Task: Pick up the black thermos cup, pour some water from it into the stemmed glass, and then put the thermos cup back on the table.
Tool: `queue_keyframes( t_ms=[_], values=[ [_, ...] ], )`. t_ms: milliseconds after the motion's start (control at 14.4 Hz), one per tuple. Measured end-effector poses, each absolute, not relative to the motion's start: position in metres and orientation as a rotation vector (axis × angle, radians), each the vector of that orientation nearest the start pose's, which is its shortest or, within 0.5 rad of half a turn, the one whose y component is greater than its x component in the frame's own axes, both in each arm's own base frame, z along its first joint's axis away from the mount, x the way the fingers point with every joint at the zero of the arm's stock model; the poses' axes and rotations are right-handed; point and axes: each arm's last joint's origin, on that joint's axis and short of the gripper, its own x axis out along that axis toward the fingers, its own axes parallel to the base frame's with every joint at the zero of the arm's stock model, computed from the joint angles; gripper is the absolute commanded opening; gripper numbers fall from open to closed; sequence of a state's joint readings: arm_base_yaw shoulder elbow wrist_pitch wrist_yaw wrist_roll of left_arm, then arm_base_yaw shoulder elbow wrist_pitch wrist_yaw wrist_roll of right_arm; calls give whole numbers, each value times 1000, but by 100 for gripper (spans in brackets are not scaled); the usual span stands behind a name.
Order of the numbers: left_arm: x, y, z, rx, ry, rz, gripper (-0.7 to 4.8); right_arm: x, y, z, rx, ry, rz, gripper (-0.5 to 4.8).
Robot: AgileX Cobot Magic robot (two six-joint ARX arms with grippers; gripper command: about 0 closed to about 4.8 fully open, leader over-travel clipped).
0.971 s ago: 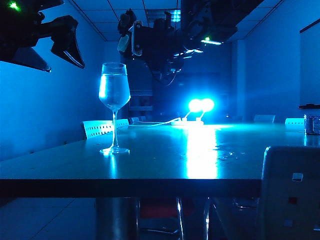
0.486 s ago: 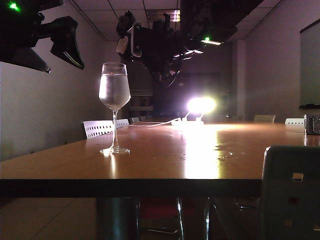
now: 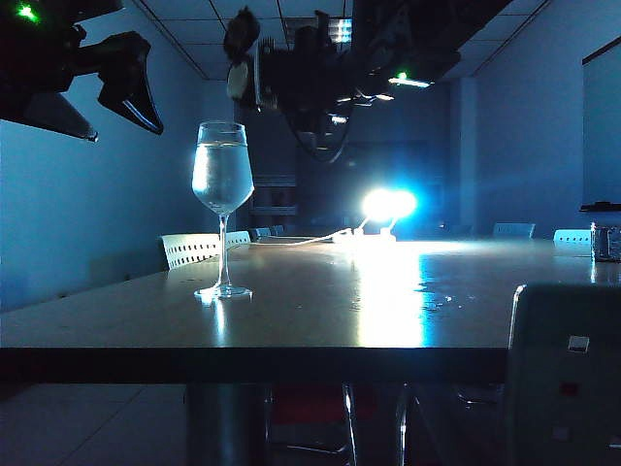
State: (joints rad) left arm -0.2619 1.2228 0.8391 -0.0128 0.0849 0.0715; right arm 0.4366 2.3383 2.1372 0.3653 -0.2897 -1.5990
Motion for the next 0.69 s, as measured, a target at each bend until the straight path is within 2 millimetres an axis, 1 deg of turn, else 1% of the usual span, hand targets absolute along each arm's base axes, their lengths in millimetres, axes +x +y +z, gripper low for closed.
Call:
queue_keyframes(
  t_ms=[555,694],
  values=[
    [259,-72,278,105,385,-356,479,494,240,319,-1669,-760,373,167],
    [259,-72,278,105,385,-356,479,494,240,319,-1676,-763,370,167]
  ],
)
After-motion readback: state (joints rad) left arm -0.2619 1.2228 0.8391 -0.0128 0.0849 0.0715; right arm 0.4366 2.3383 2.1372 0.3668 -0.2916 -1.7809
